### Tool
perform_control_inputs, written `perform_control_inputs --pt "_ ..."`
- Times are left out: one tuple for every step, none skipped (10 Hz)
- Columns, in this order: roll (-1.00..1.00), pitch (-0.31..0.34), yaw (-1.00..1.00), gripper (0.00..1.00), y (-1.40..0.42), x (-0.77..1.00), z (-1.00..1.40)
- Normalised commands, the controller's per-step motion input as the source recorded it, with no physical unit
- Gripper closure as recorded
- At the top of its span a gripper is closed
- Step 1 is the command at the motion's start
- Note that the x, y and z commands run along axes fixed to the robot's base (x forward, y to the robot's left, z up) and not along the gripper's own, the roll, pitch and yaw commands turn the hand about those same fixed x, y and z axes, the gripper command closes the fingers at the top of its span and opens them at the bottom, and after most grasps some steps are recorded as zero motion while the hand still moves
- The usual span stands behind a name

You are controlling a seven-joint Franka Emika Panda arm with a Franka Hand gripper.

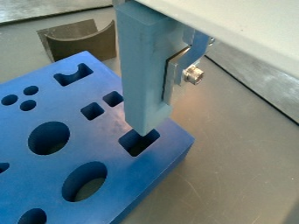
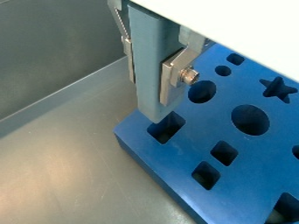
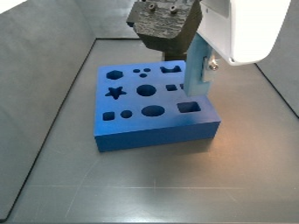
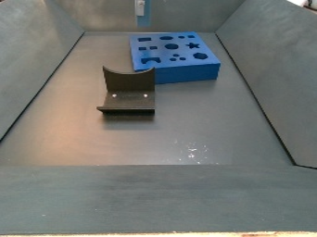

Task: Pick up the rectangle object. Move to above the board. Insert the rectangle object.
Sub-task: Insert the rectangle object.

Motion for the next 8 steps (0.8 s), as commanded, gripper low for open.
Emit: perform_control_inputs --pt "0.0 0.0 0.0 1.0 0.0 0.0 -0.02" --pt "-0.07 0.0 0.03 1.0 0.27 0.01 -0.13" --pt "-0.09 0.051 0.01 1.0 0.13 0.17 -0.07" --pt "0.0 0.0 0.0 1.0 0.0 0.0 -0.05" --pt "0.24 -0.197 0.0 1.0 -0.12 0.0 -0.47" --pt "0.29 -0.343 0.0 1.0 -0.1 -0.07 -0.75" --pt "0.06 -0.137 0.0 1.0 0.0 0.0 -0.21" --pt "0.0 -0.02 0.0 1.0 0.0 0.0 0.0"
